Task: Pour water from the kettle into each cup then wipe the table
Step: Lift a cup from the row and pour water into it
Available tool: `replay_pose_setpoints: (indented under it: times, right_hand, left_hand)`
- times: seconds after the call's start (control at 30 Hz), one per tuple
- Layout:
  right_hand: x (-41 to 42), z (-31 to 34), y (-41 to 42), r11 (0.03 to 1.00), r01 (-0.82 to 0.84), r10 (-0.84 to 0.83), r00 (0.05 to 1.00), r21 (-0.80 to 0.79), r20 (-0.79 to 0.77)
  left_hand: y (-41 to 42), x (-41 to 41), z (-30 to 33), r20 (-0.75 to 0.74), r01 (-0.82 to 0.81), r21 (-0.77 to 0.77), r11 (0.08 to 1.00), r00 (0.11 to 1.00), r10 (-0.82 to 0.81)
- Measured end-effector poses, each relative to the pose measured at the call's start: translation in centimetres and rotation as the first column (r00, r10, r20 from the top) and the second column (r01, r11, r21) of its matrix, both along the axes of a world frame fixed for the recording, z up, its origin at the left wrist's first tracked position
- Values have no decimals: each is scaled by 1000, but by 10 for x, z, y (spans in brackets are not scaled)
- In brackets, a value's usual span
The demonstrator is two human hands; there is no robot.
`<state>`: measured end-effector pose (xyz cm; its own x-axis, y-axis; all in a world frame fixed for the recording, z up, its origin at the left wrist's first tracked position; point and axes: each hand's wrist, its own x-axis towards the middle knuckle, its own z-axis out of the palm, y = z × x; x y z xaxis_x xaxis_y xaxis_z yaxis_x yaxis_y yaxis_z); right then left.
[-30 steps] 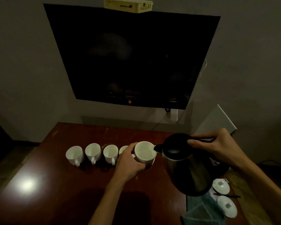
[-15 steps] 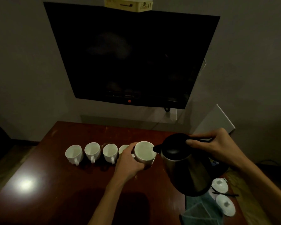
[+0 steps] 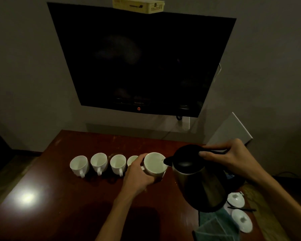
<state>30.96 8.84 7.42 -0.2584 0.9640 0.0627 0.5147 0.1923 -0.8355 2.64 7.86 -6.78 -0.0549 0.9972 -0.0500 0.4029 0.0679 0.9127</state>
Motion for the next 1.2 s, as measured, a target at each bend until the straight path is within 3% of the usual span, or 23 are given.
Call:
replay_pose_setpoints:
  times: [1.2]
  right_hand:
    - [4, -4, -5, 998, 47, -44, 995, -33, 88]
  left_hand:
    - [-7, 4, -3, 11, -15, 3, 1000, 1000, 15]
